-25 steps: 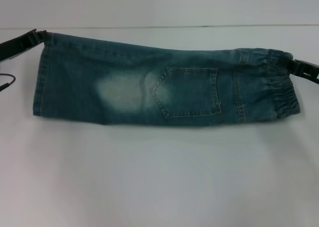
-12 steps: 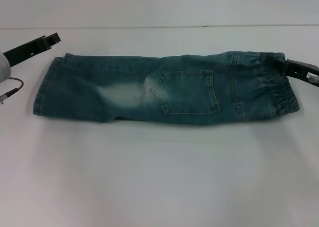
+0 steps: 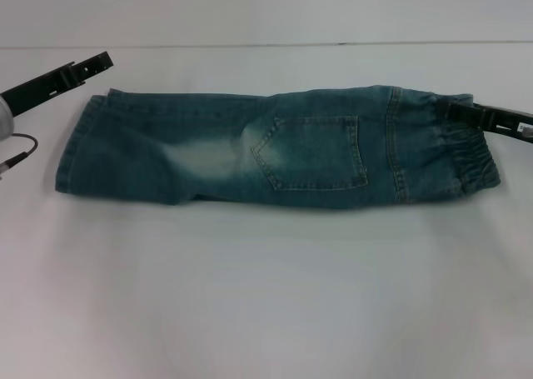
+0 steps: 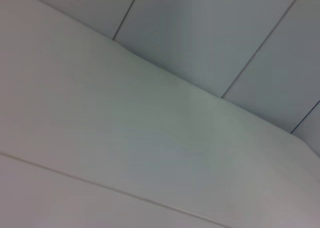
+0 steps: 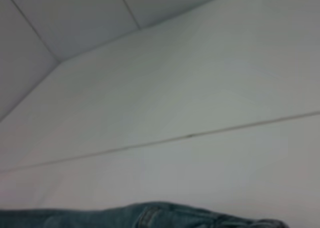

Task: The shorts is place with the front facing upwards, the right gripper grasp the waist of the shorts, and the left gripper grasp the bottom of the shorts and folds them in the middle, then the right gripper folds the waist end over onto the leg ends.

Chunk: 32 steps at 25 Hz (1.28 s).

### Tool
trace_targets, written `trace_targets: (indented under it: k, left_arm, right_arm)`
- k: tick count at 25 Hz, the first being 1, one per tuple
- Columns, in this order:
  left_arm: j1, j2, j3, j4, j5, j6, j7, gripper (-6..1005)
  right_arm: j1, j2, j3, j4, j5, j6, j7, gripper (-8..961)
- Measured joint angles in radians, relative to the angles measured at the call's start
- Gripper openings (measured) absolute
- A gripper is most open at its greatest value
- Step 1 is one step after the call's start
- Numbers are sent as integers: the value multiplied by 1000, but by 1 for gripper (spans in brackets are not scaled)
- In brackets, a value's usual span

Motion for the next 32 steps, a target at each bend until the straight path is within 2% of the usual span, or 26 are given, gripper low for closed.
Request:
trace_targets:
  k: [1,3,8,11,17,21,28,32]
  left_arm:
    - [4,1,-1,4,-1,16,0,596]
    - [6,2,-1,4,-2,24,0,676]
    - [16,3,-3,7,-2,63,1,898]
    - [29,4,-4,20,-13,105,1,927]
    - [75,8,-5,50,-74,192,3,947]
    - [107,11,-4,87,-80,298,4,945]
    - [138,29,41,147,-23,598,75,937]
    - [141,32,97,193,48,746,116,932]
  right_arm:
    - [-1,-10,-24,0,0,-9,21,729]
    - [-2,-27,-64,-4,0,-20,54,758]
    - [-3,-54,-105,-17,0,-55,109,832]
    - [-4,-70,-109,-51,-20,-75,160,876]
    - [-5,-82,-101,-150,-152,-62,302,872]
    - [-8,-92,-88,-205,-166,-140,350,869]
    - [3,-163,-83,-306,-256,-402,508,864]
    - [17,-179,-74,-378,-340,-545,608,862]
